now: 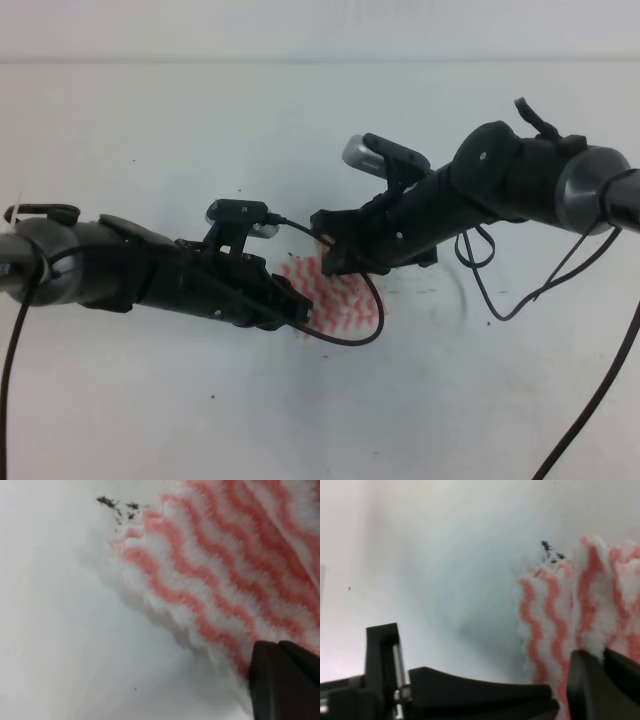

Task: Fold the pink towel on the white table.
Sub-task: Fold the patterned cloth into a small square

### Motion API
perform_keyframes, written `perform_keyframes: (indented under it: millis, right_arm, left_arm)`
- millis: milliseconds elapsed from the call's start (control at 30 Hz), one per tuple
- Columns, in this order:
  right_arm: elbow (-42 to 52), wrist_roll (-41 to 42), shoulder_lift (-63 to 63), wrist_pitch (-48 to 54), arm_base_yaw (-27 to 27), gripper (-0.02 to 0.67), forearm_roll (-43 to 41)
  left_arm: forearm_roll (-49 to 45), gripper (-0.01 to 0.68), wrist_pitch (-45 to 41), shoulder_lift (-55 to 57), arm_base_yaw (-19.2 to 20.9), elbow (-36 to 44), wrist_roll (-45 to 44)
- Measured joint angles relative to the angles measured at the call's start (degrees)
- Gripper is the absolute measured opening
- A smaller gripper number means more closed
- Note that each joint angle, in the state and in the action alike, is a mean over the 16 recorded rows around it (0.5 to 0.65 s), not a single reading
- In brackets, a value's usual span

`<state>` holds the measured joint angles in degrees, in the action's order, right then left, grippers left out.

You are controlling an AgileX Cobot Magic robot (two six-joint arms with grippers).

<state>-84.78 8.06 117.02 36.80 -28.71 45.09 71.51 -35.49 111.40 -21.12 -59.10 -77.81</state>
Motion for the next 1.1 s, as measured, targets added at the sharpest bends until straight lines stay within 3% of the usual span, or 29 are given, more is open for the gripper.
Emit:
perform_keyframes:
  millis: [500,833,1100]
  right_arm:
    - [-2.0,-0.4,2.0,1.6,-0.4,-0.012,-1.6]
    - [-2.0,-0.5,3.7,2.4,-0.4,-0.012,-1.7]
    - [-2.0,-0.5,3.8,2.5,-0.4,-0.012,-1.6]
  left_arm:
    - [0.0,-0.004,-0.2,-0.5,0.3,0.0,0.0]
    - [0.6,-0.004,-3.7,-4.7,3.1,0.2,-0.5]
    - [8.4,-0.004,-7.4,-9.0,5.5,3.5,-8.0]
